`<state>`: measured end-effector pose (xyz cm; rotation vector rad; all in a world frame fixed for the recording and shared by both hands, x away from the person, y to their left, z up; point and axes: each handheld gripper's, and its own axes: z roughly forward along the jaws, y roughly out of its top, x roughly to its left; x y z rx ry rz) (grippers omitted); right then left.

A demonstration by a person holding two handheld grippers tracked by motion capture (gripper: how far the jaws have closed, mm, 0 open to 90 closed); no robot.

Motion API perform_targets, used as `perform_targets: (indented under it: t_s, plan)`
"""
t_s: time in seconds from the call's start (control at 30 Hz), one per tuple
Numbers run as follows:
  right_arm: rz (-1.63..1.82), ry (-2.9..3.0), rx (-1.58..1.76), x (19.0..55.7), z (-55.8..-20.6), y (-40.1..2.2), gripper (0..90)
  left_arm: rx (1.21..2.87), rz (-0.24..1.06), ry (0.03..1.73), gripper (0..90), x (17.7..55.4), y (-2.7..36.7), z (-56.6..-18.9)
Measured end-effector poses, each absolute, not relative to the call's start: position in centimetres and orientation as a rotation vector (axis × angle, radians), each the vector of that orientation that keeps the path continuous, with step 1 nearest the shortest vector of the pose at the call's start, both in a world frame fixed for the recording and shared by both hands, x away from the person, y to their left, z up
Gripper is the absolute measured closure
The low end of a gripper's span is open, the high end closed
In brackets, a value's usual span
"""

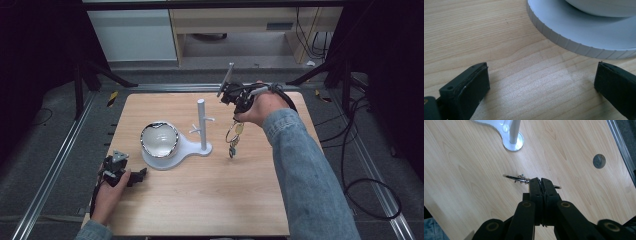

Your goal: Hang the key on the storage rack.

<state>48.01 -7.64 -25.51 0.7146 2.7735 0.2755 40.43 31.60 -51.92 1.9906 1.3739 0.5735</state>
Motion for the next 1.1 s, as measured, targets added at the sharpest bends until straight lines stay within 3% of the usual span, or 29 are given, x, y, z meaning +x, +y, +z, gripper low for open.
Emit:
perform_targets:
  t_s: [1.1]
  plan:
    - [0.333,2.755,0.626,48.4,-22.2,-3.9,88.8,1.99,0.573,1.373,0.0,40.4,31.6,-51.9]
